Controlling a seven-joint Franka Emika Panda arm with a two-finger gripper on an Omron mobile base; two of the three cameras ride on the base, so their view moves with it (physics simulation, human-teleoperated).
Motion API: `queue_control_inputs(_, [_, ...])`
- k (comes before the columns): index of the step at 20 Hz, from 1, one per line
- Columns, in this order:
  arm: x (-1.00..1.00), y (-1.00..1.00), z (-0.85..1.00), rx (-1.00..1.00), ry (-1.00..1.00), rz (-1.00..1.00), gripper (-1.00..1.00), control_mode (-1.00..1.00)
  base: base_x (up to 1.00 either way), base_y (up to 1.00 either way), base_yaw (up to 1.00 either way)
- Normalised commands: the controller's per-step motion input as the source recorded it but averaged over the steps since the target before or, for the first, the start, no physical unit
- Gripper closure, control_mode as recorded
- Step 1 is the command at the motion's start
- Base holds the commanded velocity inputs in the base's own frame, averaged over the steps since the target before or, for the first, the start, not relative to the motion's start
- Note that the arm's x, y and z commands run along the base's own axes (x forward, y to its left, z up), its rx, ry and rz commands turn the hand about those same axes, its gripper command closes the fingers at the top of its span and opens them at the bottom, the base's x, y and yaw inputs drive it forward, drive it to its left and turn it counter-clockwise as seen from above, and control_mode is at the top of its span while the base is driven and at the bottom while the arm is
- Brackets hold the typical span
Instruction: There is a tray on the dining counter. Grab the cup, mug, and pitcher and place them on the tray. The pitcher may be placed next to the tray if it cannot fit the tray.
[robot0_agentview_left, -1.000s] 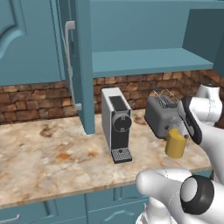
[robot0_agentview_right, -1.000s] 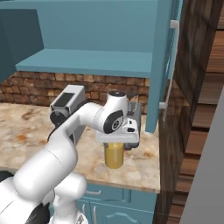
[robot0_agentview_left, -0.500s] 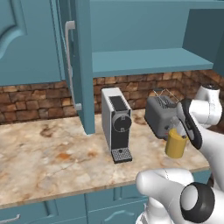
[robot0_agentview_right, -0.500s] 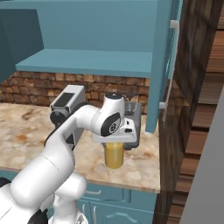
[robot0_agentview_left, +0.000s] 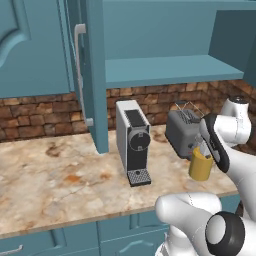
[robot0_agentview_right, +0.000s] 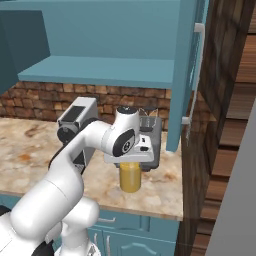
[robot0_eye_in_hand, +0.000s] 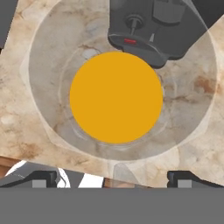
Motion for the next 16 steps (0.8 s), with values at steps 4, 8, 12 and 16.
queue_control_inputs(4, [0.00,0.00,0.00,0.00,0.00,0.02,-1.00,-1.00,0.00,0.00,0.00])
queue_control_inputs(8, [0.05,0.00,-0.02,0.00,0.00,0.00,-1.00,-1.00,0.00,0.00,0.00])
queue_control_inputs(12, [0.03,0.00,-0.12,0.00,-0.01,0.00,-1.00,-1.00,0.00,0.00,0.00])
queue_control_inputs(16, [0.04,0.00,-0.17,0.00,0.00,0.00,-1.00,-1.00,0.00,0.00,0.00])
